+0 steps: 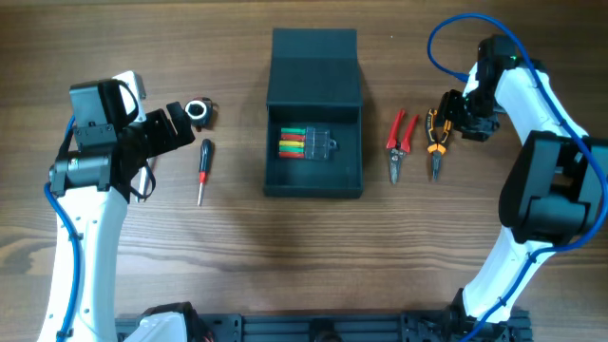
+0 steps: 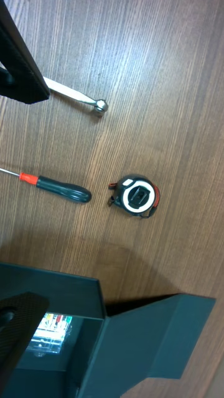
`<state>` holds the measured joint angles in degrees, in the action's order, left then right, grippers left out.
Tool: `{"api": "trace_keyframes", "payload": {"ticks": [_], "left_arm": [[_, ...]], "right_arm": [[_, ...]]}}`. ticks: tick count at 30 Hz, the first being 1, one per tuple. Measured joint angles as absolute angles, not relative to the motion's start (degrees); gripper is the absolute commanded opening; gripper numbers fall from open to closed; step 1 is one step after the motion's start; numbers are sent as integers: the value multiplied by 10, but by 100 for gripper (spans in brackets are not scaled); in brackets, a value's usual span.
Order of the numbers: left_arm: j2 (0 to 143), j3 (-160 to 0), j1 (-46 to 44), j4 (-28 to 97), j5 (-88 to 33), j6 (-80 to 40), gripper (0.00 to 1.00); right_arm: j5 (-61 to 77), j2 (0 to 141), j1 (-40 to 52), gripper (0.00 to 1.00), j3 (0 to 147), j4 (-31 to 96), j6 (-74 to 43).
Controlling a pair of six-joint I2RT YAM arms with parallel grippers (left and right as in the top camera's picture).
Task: Pack container
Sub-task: 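Move the right gripper to the orange-black pliers and grasp them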
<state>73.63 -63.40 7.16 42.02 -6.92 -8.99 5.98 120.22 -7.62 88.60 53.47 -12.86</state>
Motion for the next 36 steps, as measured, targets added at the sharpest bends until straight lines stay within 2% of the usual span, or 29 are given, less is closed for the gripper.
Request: {"api": "trace_keyframes", "payload": {"ticks": [10,12,15,17,19,22,29,36], "left_arm": [[736,-634,72,420,-69,-90,100],[736,-634,72,420,-69,-90,100],[736,-634,72,420,-69,-90,100],[736,-634,72,420,-69,-90,100],[736,-634,72,420,-69,-90,100],[736,-634,72,420,-69,-90,100],[736,-634,72,420,-69,-90,100],[736,-634,72,420,-69,-90,100]], "right_arm": [[42,1203,-76,60,854,495,-135],[40,1204,-76,53,841,486,-135],[35,1204,-76,36,838,481,-138],[34,1204,-76,33,837,478,-139],[34,1204,-76,26,837,473,-138],[34,1204,-76,5,836,466,-140],[34,1204,-76,4,836,470,-138],[32,1200,-76,4,853,540,-121]]}}
